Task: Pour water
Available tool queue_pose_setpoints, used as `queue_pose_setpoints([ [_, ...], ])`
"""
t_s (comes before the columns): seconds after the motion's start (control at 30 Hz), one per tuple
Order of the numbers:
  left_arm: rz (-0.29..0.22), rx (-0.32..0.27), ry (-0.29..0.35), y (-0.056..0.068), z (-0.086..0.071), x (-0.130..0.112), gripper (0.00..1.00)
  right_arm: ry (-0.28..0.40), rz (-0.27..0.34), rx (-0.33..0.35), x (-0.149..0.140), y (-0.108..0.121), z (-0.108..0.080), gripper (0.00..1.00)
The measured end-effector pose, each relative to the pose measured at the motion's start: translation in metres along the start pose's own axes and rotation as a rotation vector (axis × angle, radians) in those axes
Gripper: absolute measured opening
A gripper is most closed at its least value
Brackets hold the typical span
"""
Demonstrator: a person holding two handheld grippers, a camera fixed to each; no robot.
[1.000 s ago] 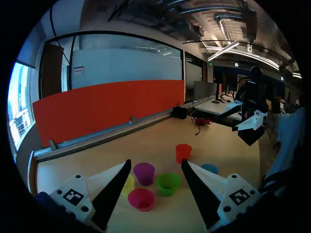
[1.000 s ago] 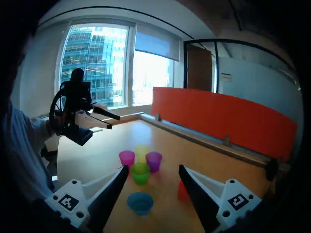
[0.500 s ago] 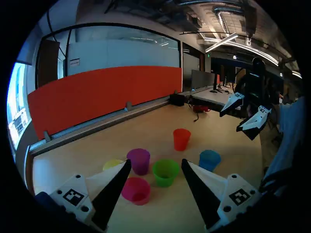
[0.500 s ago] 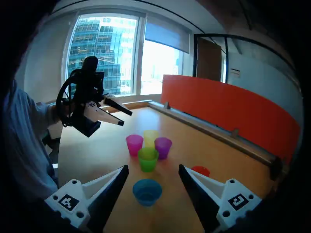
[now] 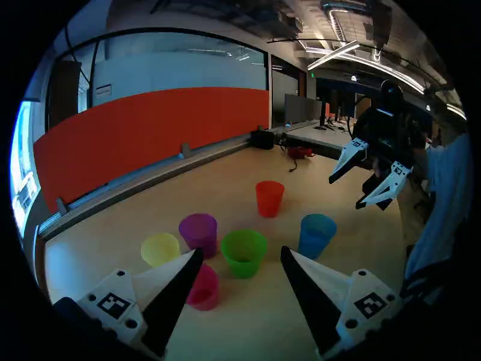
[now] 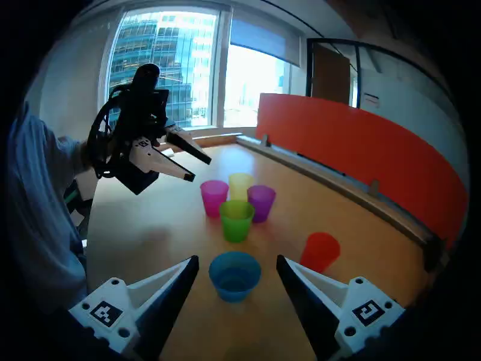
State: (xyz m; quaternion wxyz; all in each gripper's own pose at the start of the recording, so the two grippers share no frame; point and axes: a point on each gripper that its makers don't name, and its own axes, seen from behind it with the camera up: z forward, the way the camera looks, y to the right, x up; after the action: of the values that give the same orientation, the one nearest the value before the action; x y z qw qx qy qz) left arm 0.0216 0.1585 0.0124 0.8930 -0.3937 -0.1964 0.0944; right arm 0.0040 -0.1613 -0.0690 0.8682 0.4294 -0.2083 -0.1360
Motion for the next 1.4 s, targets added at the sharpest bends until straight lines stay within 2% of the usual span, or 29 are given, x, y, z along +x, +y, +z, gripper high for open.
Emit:
queue_pose_setpoints([
  [0.5, 0.038, -0.035, -0.047, 0.013, 0.014, -0.016, 0.96, -0.051, 0.004, 0.013, -0.028, -0.003, 0.012, 1.00],
  [0.9, 0.047, -0.035, -0.076, 0.014, 0.026, -0.025, 0.96, -0.100, 0.013, 0.008, -0.057, 0.001, 0.030, 1.00],
  [1.4, 0.050, -0.045, -0.083, 0.012, 0.036, -0.027, 0.96, -0.117, 0.016, 0.037, -0.067, -0.003, 0.063, 1.00],
])
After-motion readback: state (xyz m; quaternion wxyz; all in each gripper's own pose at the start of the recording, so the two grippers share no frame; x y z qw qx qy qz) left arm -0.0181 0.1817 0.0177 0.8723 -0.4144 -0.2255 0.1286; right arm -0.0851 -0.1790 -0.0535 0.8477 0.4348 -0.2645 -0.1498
